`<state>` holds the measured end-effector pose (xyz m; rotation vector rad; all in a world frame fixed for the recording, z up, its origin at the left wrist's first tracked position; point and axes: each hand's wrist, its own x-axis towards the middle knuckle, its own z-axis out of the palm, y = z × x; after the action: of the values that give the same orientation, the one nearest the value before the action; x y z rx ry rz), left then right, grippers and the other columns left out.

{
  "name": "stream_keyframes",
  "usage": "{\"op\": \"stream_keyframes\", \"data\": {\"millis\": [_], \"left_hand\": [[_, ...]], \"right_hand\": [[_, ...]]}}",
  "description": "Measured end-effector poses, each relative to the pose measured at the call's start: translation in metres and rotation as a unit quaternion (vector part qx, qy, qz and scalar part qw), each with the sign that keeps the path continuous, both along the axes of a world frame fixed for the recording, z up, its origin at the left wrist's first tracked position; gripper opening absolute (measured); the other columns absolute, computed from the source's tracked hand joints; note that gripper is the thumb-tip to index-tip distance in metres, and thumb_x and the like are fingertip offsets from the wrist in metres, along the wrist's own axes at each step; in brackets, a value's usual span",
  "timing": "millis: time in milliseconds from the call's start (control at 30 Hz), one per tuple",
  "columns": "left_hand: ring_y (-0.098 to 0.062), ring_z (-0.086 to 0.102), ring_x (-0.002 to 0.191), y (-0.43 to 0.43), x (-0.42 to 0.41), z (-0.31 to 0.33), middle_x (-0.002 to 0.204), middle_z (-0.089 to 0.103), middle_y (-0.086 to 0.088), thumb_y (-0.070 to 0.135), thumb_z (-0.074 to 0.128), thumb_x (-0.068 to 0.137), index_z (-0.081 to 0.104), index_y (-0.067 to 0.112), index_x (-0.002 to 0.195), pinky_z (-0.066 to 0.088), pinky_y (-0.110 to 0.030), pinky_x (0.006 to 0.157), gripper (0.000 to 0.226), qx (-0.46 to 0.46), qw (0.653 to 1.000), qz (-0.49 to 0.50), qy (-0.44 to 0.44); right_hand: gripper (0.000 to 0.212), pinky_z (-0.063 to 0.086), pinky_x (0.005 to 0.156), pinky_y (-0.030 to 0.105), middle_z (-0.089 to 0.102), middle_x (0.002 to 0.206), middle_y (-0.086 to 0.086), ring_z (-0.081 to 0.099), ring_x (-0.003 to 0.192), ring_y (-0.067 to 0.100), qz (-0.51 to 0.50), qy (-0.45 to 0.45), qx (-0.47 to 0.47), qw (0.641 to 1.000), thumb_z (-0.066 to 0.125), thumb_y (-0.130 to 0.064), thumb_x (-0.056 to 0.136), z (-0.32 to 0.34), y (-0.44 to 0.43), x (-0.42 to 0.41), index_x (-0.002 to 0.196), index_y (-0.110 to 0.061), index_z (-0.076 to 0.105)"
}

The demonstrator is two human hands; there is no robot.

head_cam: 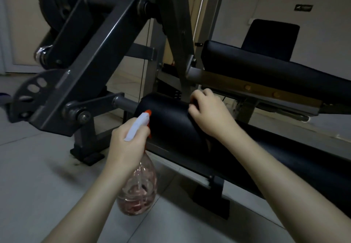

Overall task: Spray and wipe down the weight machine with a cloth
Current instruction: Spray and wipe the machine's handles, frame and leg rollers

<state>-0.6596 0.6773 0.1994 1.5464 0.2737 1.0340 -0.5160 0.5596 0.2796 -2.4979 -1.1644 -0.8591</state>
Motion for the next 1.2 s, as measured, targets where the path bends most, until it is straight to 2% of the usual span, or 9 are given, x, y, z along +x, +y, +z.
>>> {"op": "stream_keyframes", "data": {"millis": [133,233,300,400,567,767,900,967,1200], "left_hand": [[0.002,0.049,0.065,0.005,0.001,-0.001,0.073,0.054,0.012,0.014,0.054,0.093,0.058,0.026,0.070,0.041,-0.024,0.071,0.026,0.007,1.000,-0.013,0.015],[0.002,0.053,0.069,0.006,0.008,0.000,0.069,0.056,0.017,0.016,0.054,0.093,0.058,0.036,0.066,0.047,-0.031,0.076,0.034,-0.029,1.000,-0.003,0.000],[-0.001,0.053,0.070,0.007,0.011,0.000,0.071,0.056,0.016,0.017,0.054,0.093,0.056,0.038,0.065,0.048,-0.035,0.075,0.034,-0.042,0.999,0.009,-0.008],[0.000,0.049,0.066,0.009,0.012,0.000,0.075,0.055,0.010,0.018,0.054,0.093,0.055,0.031,0.068,0.045,-0.030,0.071,0.028,-0.033,0.999,0.010,-0.012],[-0.007,0.044,0.076,0.013,0.011,-0.001,0.083,0.049,0.003,0.019,0.053,0.094,0.048,0.022,0.081,0.037,-0.022,0.067,0.014,0.011,1.000,0.003,-0.004],[-0.006,0.048,0.078,0.014,0.009,0.000,0.084,0.053,0.005,0.022,0.052,0.094,0.054,0.023,0.081,0.041,-0.025,0.072,0.013,-0.020,1.000,-0.007,-0.005],[-0.001,0.051,0.076,0.014,0.008,0.001,0.079,0.055,0.013,0.018,0.050,0.094,0.054,0.027,0.073,0.039,-0.013,0.073,0.023,-0.011,1.000,-0.020,0.004],[-0.002,0.051,0.077,0.013,0.006,0.000,0.081,0.054,0.011,0.017,0.050,0.094,0.053,0.028,0.073,0.040,-0.013,0.074,0.024,-0.008,1.000,-0.027,0.004],[-0.003,0.051,0.076,0.009,0.008,-0.003,0.080,0.055,0.013,0.015,0.052,0.093,0.052,0.036,0.070,0.039,-0.014,0.071,0.031,-0.021,0.999,-0.038,-0.006]], "right_hand": [[0.024,0.044,0.085,0.036,0.056,0.116,0.012,0.053,0.104,0.030,-0.032,0.125,-0.024,0.991,0.048,-0.031,0.092,0.019,0.007,0.030,0.110,-0.017,0.056],[0.022,0.044,0.086,0.035,0.054,0.118,0.011,0.053,0.106,0.029,-0.006,0.139,-0.027,0.990,0.048,-0.029,0.093,0.021,0.023,0.032,0.110,-0.018,0.056],[0.023,0.043,0.090,0.037,0.050,0.120,0.010,0.050,0.109,0.029,0.024,0.118,-0.021,0.993,0.047,-0.029,0.094,0.017,0.046,0.021,0.113,-0.019,0.054],[0.028,0.041,0.095,0.042,0.044,0.127,0.011,0.045,0.116,0.033,0.054,0.058,-0.024,0.997,0.046,-0.028,0.095,0.007,0.091,0.005,0.120,-0.017,0.051],[0.029,0.041,0.092,0.036,0.043,0.126,0.009,0.041,0.117,0.033,0.109,0.035,-0.039,0.993,0.047,-0.025,0.094,0.005,0.124,-0.001,0.121,-0.016,0.051],[0.034,0.039,0.090,0.033,0.042,0.128,0.007,0.040,0.118,0.028,0.115,-0.016,-0.070,0.991,0.053,-0.024,0.090,-0.004,0.054,-0.016,0.123,-0.016,0.050],[0.037,0.053,0.078,0.043,0.051,0.120,0.013,0.047,0.112,0.036,0.065,-0.131,-0.096,0.985,0.063,-0.021,0.076,-0.030,0.001,-0.038,0.111,-0.011,0.058],[0.038,0.054,0.077,0.046,0.056,0.114,0.017,0.051,0.108,0.040,0.051,-0.178,-0.104,0.977,0.066,-0.019,0.069,-0.044,-0.016,-0.041,0.105,-0.009,0.061],[0.042,0.050,0.083,0.049,0.058,0.110,0.022,0.053,0.106,0.045,0.029,-0.206,-0.063,0.976,0.072,-0.016,0.063,-0.057,0.005,-0.040,0.103,-0.005,0.062]]}}
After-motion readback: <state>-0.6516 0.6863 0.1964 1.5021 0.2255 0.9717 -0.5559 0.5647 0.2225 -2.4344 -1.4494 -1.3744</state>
